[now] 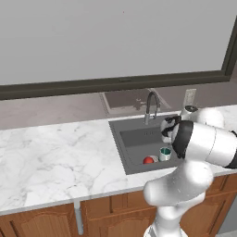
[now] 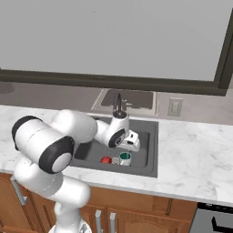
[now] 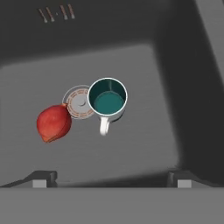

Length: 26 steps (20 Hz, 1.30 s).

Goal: Pick the teapot and mug and place them in the sink. Then turn on the water.

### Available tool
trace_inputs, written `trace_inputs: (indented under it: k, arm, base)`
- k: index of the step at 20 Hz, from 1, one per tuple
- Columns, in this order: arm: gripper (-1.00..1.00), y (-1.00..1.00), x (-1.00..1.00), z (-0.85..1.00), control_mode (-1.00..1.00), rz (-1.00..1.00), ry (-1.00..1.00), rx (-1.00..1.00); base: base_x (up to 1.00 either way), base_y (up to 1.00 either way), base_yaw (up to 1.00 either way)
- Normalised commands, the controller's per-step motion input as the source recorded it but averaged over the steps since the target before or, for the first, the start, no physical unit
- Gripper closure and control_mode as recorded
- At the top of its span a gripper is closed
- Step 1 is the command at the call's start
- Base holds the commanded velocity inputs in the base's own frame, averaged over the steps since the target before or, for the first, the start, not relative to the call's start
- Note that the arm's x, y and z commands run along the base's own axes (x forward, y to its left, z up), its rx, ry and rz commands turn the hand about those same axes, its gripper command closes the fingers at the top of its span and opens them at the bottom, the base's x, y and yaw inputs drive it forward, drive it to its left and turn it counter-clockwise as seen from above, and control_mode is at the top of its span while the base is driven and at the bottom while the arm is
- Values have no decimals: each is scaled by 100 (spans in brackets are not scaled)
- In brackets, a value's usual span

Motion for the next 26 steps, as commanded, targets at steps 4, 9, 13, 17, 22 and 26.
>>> trace_inputs:
  k: [4, 9, 13, 17, 22, 26]
  arm:
    - [-100, 0, -42, 55, -100, 1, 0, 0]
    - [-100, 0, -42, 54, -100, 0, 0, 0]
    - [-100, 7, -56, 49, -100, 3, 0, 0]
    - [-100, 27, -64, 40, -100, 1, 0, 0]
    - [-100, 35, -60, 29, -100, 0, 0, 0]
    - [-100, 20, -65, 38, -100, 1, 0, 0]
  base:
    - [0, 0, 0]
    - [0, 0, 0]
    - [0, 0, 0]
    - [0, 0, 0]
    - [0, 0, 0]
    - [0, 0, 0]
